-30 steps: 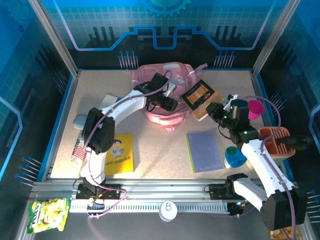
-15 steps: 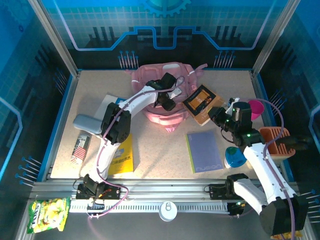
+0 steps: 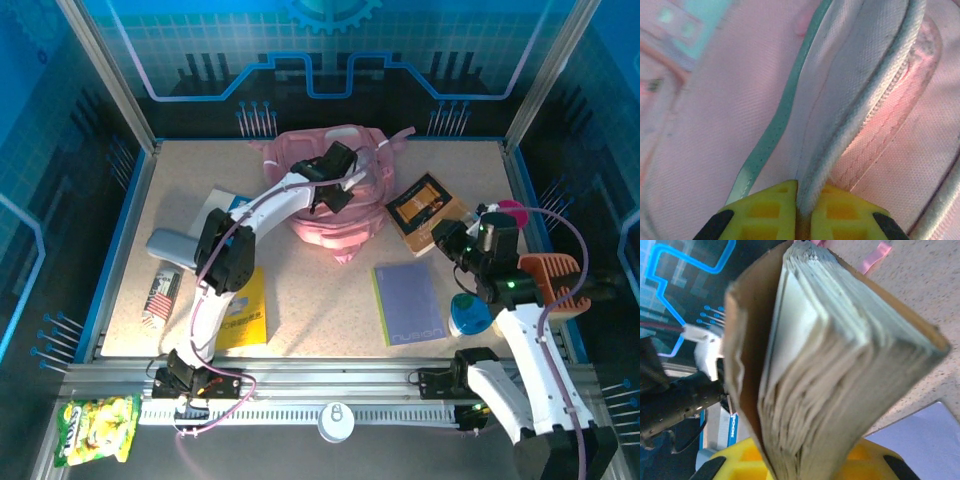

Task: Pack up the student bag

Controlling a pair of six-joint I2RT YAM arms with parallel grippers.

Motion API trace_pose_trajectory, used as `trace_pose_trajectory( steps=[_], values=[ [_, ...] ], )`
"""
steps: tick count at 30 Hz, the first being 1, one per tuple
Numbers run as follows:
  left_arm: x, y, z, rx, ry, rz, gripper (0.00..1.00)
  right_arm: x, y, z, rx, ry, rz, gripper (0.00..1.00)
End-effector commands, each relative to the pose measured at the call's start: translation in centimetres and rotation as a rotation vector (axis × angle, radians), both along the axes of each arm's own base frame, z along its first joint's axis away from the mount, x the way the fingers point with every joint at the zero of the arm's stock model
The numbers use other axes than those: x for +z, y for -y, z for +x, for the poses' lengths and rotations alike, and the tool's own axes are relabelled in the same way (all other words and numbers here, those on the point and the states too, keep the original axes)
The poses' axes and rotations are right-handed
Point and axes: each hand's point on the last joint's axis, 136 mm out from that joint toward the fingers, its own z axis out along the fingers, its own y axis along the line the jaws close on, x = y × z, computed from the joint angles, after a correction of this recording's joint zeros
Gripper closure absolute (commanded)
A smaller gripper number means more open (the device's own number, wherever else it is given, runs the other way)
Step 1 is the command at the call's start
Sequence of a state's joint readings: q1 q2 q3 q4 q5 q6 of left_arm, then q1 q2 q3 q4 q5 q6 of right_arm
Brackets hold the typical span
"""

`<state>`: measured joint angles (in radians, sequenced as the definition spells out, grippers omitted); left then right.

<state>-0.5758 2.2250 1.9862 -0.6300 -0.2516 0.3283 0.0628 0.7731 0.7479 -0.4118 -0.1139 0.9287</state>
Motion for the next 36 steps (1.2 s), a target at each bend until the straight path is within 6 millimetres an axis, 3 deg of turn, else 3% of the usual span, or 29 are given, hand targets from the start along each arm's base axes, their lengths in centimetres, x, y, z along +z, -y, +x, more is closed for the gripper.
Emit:
trace_pose_trajectory(
  steps=[1, 4, 10, 14, 19, 28, 36],
  values=[
    [10.8, -1.7, 3.2, 0.205, 0.341, -0.158, 0.9, 2.3, 1.9, -0.4, -0.09, 0.057, 0.012, 0.91],
    [12.6, -2.0, 3.4, 0.237, 0.407, -0.199, 0.92, 2.1, 1.9, -0.2, -0.079, 0.044, 0.064, 0.9],
    [16.5, -0.6, 3.3, 0.203, 0.453, -0.299, 0.94, 3.3, -1.2, 1.6, 0.076, 0.066, 0.164, 0.92],
    [18.2, -0.4, 3.4, 0.199, 0.471, -0.332, 0.94, 4.3, -1.9, 2.1, 0.081, 0.114, 0.186, 0.91],
    [19.9, -0.1, 3.3, 0.197, 0.483, -0.377, 0.94, 3.1, -4.7, 4.3, 0.141, 0.094, 0.29, 0.91],
    [22.2, -0.2, 2.7, 0.222, 0.494, -0.44, 0.95, 3.5, -10.1, 11.4, 0.1, 0.196, 0.304, 0.91],
    [23.3, -0.3, 2.4, 0.231, 0.478, -0.454, 0.95, 1.2, -14.1, 19.3, -0.011, 0.188, 0.266, 0.9]
  ],
)
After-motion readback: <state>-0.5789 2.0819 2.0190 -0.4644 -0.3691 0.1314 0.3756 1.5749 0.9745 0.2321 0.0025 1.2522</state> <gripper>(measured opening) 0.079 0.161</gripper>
